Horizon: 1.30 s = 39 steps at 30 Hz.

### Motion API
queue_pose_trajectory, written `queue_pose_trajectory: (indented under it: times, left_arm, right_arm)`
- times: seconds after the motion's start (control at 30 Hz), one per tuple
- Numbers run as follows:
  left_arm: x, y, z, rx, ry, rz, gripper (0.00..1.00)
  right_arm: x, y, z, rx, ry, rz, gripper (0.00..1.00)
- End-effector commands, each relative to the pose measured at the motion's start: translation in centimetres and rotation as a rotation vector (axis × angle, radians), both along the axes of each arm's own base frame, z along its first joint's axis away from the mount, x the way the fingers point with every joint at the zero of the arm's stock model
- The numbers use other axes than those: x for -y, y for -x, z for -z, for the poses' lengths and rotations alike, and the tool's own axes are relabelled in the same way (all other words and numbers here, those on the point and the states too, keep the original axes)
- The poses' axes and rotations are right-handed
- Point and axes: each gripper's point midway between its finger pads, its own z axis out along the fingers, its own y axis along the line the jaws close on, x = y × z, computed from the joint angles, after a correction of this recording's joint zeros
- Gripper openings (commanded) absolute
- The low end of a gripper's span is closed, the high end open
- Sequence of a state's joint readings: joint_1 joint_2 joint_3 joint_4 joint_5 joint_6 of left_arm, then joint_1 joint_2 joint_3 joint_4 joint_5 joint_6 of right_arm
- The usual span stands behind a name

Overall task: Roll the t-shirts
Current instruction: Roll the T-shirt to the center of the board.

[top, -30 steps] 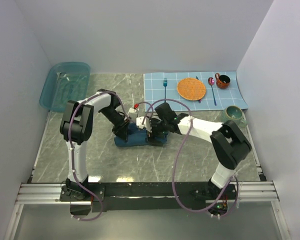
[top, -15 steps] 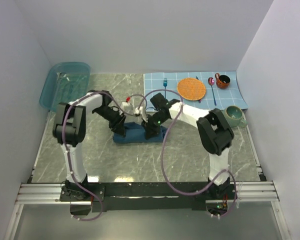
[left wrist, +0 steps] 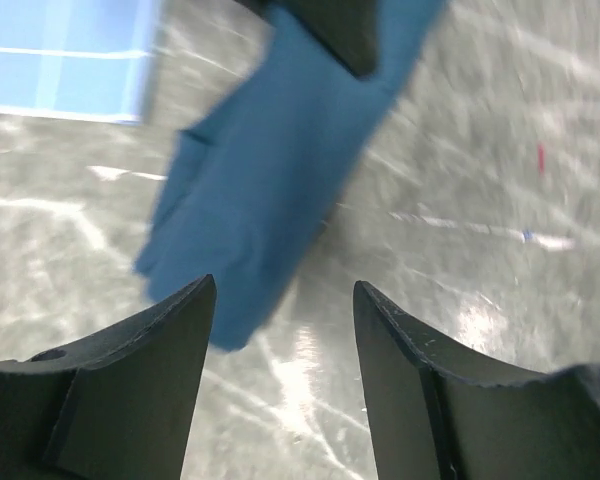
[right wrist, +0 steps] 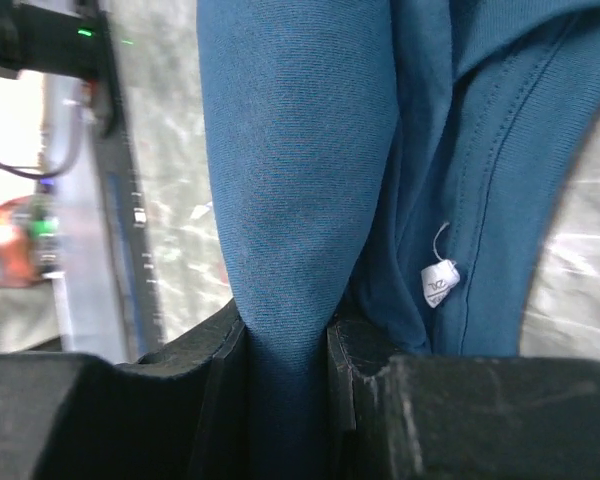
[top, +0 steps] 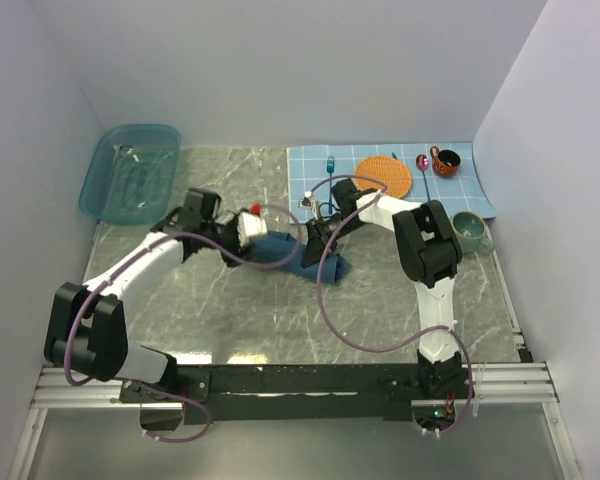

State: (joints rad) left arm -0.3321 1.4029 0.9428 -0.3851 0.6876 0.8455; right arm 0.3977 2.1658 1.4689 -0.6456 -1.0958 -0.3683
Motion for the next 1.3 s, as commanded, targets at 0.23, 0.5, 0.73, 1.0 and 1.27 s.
queue_pose_trajectory:
  times: [0.23, 0.5, 0.73, 1.0, 1.27]
  left_arm:
    - [2.5, -0.6, 4.2, 0.329, -0.157, 0.28, 0.66]
    - [5.0, -0.5, 7.5, 0.32, -0.214, 0.421, 0.67]
    - [6.6, 0.7, 10.8, 0.233, -0.279, 0.564, 0.61]
    - [6.9, 2.3, 11.6, 0.004, -0.375, 0.656, 0.32]
    - [5.0, 8.2, 7.7, -0.458, -0.388, 0.638, 0.28]
  right_arm:
    - [1.6, 1.7, 0.9, -0.286, -0.069, 0.064, 0.06]
    - [2.0, 1.7, 1.6, -0.359, -0.08, 0.062, 0.06]
    - [2.3, 1.6, 2.0, -0.408, -0.071, 0.08, 0.07]
    - [3.9, 0.5, 1.1, -0.306, -0.037, 0.073, 0.43]
    - [11.0, -8.2, -7.1, 0.162, 0.033, 0.402, 1.0]
